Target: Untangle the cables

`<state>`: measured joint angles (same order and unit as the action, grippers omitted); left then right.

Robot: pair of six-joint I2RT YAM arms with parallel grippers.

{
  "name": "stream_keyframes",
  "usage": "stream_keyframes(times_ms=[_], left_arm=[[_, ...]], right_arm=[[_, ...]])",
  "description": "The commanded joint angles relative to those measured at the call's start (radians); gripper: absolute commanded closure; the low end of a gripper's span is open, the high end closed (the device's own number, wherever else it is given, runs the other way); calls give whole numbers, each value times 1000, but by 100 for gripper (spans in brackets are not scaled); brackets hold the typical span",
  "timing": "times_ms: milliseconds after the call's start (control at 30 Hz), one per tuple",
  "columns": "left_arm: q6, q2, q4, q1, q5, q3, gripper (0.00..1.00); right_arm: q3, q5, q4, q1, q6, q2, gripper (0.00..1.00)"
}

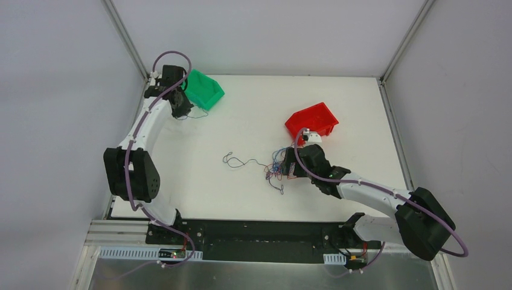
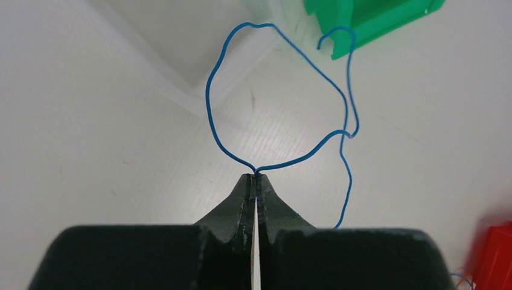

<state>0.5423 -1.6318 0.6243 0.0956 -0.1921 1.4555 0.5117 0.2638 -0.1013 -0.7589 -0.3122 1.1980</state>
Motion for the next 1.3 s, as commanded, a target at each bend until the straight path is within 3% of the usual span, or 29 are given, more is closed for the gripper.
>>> stream_keyframes(times_ms=[0, 167, 400, 700, 800, 900, 1100, 1267], left_arm=[[2, -44, 101, -54, -37, 106, 100], [32, -100, 124, -135, -37, 155, 100], [43, -358, 170, -243, 58, 360, 100], [45, -514, 188, -264, 59, 513, 100], [35, -534, 198, -266, 91, 537, 77], [24, -495, 213, -263, 105, 530, 61], [14, -339, 210, -264, 34, 462, 57], [29, -244, 207, -265, -1, 392, 39]], right_arm=[[10, -8, -36, -4, 12, -3, 9], [9, -9, -36, -4, 10, -5, 9], [10, -13, -36, -5, 13, -6, 9], [7, -8, -36, -5, 15, -13, 9], [8, -8, -38, -4, 15, -10, 9], [8, -8, -37, -4, 13, -8, 9], [8, -8, -38, -5, 12, -6, 9], [8, -10, -40, -5, 13, -4, 9]])
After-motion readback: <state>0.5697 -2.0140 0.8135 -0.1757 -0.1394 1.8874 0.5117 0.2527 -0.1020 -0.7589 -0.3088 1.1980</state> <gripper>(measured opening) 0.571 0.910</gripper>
